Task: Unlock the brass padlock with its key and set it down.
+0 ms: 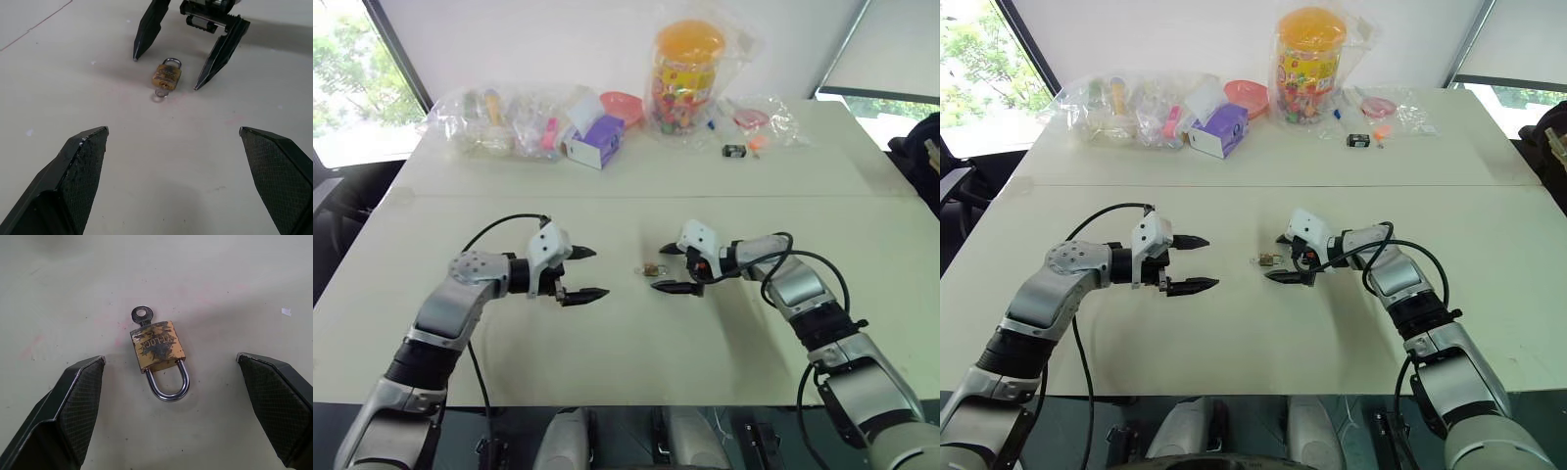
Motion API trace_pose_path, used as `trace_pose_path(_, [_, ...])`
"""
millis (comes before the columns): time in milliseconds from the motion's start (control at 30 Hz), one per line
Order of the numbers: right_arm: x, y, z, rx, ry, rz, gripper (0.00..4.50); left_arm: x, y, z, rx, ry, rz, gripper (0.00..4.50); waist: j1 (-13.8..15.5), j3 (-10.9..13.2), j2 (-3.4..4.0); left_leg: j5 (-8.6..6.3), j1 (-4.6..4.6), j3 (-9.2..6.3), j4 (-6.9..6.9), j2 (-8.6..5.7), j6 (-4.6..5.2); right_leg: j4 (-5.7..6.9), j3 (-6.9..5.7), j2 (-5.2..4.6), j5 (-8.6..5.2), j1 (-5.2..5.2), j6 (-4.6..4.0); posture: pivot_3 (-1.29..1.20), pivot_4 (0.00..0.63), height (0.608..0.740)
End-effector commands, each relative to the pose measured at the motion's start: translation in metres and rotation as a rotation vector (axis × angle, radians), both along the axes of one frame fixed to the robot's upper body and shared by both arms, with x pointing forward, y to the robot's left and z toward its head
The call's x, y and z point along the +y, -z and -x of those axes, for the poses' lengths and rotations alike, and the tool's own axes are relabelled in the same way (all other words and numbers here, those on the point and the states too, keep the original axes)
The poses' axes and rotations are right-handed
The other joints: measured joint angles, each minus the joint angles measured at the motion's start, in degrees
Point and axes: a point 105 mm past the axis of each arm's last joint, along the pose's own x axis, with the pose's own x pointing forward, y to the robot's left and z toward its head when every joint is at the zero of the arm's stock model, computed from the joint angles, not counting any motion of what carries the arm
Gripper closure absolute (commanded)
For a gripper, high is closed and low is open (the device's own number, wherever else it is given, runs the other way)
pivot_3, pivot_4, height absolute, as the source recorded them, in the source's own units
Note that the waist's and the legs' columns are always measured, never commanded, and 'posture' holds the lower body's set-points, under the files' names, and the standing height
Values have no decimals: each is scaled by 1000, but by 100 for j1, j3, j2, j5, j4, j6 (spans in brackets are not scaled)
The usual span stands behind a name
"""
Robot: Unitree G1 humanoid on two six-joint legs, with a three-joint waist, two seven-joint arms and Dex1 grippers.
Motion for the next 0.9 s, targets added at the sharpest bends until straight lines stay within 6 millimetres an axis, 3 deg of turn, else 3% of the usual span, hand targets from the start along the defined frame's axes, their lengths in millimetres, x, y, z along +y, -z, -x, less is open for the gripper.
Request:
trace_pose_path(33, [3, 13, 0, 1, -14, 46, 51, 1, -14, -2, -56, -4, 12, 0, -3, 0, 0, 0, 1, 1, 0, 1, 0, 0, 0, 0, 0, 0, 0, 0, 150, 740])
trace_pose_path(200, [12, 18, 2, -25, -43, 67, 51, 1, -19, -5, -60, -18, 32, 0, -15, -1, 1, 0, 8, 6, -1, 4, 0, 4, 2, 1, 0, 2, 0, 0, 150, 740])
trace_pose_path(467, [11, 32, 12, -22, -73, 119, 3793, -3, -21, -9, -38, -7, 54, 0, -4, -2, 2, 0, 65, 13, -10, 6, 0, 0, 4, 1, 0, 58, -1, 0, 150, 740])
trace_pose_path(567, [6, 29, 14, -71, -73, 157, 3784, -7, -23, -9, 16, -1, 90, 0, 13, -3, 1, -1, 82, 11, -15, 6, 0, -6, 3, 0, 0, 76, -2, 0, 150, 740])
trace_pose_path(700, [-12, 12, 14, -431, -162, 374, 3784, -16, -36, -9, 115, 39, 165, 0, 83, -2, 1, -1, 73, 4, -7, -1, 0, -8, 1, -3, 0, 75, -1, 0, 150, 740])
trace_pose_path(900, [6, -50, 30, -885, -207, 324, 3784, -29, -49, -12, 189, 112, 217, 0, 126, 3, -3, -2, 64, 4, -6, -16, 4, -18, 1, -3, -1, 74, 0, 0, 150, 740])
